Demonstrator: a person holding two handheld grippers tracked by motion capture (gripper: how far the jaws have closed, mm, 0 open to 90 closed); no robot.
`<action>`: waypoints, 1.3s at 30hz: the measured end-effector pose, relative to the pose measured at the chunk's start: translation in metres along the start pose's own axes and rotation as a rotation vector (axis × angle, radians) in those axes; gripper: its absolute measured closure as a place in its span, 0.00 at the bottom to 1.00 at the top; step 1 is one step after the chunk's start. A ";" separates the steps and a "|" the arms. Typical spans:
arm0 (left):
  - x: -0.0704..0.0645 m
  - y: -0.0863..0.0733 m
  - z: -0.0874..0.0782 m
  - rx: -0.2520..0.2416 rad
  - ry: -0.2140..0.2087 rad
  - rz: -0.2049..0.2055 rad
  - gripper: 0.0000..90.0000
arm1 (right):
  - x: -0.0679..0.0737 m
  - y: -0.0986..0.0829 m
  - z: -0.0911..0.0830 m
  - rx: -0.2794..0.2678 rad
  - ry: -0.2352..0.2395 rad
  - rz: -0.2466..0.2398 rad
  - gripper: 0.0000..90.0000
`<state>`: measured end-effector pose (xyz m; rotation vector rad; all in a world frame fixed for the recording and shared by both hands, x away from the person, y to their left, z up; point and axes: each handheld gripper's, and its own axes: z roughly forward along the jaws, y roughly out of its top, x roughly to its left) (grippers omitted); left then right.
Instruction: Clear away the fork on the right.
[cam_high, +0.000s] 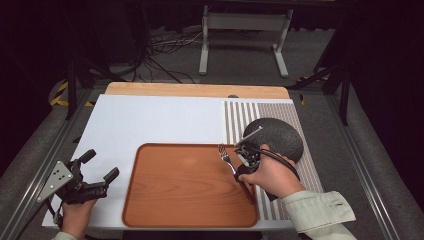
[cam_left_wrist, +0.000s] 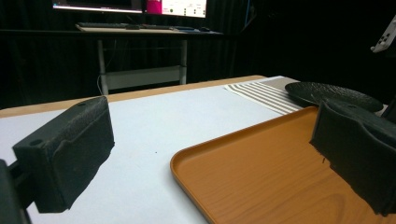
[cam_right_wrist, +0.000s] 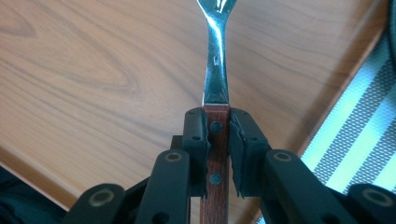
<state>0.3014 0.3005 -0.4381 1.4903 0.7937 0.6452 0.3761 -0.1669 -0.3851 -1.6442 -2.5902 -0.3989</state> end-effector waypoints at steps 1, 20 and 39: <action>0.000 0.000 0.000 0.000 0.000 0.000 0.00 | 0.000 0.000 0.002 0.006 0.001 0.001 0.87; 0.000 0.000 0.000 -0.003 -0.003 -0.005 0.00 | 0.001 0.002 0.022 0.076 0.000 0.071 0.86; 0.000 0.000 0.000 -0.002 -0.005 -0.005 0.00 | -0.001 0.003 0.024 0.076 0.040 0.076 0.77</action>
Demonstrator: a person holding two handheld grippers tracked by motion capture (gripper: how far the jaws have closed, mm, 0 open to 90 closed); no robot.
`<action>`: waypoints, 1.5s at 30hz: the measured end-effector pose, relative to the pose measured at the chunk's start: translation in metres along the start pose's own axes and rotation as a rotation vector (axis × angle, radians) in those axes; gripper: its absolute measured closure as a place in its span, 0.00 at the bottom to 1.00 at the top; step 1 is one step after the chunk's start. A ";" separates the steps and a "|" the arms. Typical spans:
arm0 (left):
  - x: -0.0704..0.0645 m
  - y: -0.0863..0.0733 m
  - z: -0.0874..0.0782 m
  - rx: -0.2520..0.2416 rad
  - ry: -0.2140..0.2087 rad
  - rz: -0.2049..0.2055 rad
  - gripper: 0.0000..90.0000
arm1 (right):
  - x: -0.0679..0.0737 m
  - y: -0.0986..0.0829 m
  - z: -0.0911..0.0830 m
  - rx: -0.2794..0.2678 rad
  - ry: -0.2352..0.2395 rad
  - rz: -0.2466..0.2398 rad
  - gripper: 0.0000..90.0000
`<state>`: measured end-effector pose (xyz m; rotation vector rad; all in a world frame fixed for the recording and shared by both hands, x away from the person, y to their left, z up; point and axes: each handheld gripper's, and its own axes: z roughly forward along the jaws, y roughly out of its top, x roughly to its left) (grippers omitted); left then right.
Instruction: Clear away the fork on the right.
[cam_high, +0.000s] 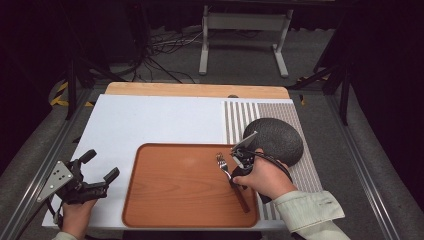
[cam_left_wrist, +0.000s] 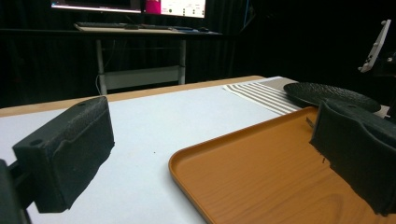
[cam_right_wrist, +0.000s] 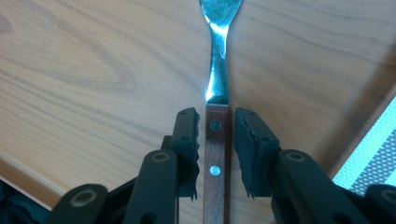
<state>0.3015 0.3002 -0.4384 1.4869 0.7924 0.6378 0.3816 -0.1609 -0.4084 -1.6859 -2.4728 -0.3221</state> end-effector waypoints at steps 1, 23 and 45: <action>0.000 0.000 0.000 -0.001 0.001 0.000 0.00 | 0.000 0.000 0.000 -0.003 0.003 -0.003 0.76; 0.000 0.000 0.000 0.001 0.003 0.003 0.00 | 0.001 0.003 -0.013 -0.283 0.013 -0.456 0.55; 0.001 0.000 -0.001 0.001 0.002 0.008 0.00 | 0.009 0.029 0.002 -0.405 -0.002 -0.818 1.00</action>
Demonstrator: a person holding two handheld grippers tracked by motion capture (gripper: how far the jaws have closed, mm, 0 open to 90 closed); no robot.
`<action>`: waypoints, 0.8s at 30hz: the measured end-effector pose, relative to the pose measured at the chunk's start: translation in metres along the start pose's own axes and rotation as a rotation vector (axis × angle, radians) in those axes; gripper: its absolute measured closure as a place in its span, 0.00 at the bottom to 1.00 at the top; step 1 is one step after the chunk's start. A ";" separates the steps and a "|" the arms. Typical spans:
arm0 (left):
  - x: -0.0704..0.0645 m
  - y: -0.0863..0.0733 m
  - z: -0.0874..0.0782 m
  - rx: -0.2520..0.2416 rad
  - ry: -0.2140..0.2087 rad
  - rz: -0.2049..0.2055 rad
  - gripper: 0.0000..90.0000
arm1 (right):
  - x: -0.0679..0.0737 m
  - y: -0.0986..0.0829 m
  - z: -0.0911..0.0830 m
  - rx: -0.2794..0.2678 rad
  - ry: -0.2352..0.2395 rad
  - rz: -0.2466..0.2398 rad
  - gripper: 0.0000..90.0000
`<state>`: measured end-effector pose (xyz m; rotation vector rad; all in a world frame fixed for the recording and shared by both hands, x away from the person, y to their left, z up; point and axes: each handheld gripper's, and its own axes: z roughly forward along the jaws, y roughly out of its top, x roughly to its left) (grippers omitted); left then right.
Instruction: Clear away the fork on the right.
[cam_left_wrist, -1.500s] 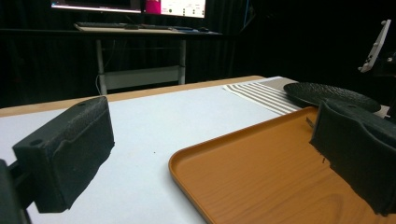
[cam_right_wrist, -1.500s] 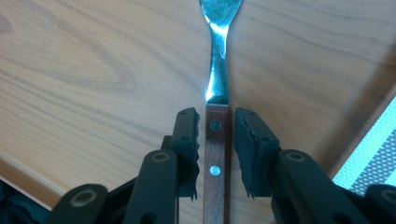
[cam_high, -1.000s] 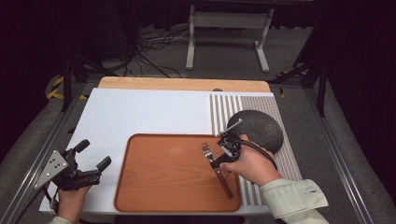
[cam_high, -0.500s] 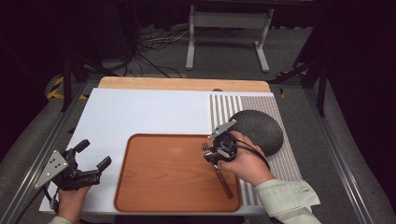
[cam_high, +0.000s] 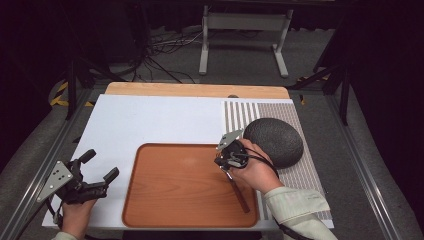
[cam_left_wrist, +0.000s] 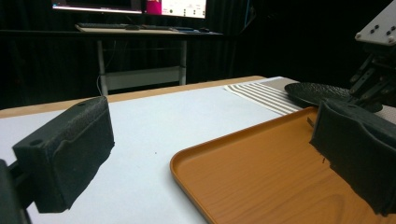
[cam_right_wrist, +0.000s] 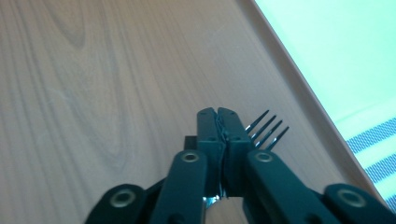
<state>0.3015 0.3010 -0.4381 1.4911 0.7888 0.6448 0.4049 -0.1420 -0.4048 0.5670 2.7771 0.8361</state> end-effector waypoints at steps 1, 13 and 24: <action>0.000 0.000 0.000 0.000 0.000 0.001 0.00 | -0.001 0.000 0.003 0.005 -0.001 -0.007 1.00; 0.000 0.000 0.000 -0.002 0.000 -0.004 0.00 | -0.008 -0.004 0.026 0.037 0.024 -0.010 1.00; 0.000 0.000 0.000 -0.004 0.000 -0.007 0.00 | -0.010 -0.006 0.032 0.049 0.019 -0.005 1.00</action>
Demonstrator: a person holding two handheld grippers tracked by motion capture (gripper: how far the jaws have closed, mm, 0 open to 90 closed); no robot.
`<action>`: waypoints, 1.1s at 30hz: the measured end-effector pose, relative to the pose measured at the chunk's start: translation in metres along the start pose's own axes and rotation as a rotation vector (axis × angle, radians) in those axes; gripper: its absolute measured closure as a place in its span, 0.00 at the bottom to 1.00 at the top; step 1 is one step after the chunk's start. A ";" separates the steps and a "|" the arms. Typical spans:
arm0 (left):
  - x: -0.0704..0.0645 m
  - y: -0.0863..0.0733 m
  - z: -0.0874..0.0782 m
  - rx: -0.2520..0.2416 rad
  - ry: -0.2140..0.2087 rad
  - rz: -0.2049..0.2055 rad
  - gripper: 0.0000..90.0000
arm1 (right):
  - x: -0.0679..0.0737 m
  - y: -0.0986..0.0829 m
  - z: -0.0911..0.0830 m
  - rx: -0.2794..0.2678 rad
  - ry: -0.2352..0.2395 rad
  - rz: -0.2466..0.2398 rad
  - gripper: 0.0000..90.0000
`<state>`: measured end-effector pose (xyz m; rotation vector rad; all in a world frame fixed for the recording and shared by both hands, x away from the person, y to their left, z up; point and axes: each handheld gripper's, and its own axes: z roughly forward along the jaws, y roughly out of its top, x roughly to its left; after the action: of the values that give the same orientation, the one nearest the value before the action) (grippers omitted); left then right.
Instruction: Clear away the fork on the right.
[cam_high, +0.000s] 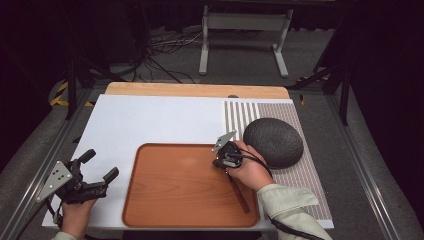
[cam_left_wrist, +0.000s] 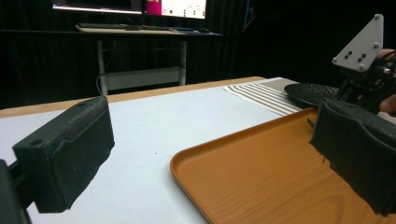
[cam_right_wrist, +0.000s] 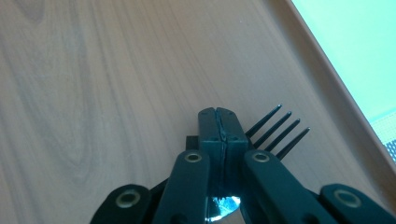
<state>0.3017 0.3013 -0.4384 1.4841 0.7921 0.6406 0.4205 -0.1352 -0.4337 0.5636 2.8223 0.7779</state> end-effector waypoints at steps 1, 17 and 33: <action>0.000 0.000 0.000 0.000 0.000 0.000 0.00 | 0.000 0.000 0.000 0.001 -0.002 0.002 1.00; 0.000 0.000 0.000 0.001 0.002 0.003 0.00 | -0.013 -0.009 -0.007 0.016 -0.041 0.048 1.00; 0.000 0.000 0.000 -0.001 0.003 0.003 0.00 | -0.026 -0.023 -0.017 0.035 -0.086 0.104 1.00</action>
<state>0.3017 0.3017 -0.4381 1.4838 0.7913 0.6454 0.4327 -0.1712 -0.4302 0.7356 2.7513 0.7058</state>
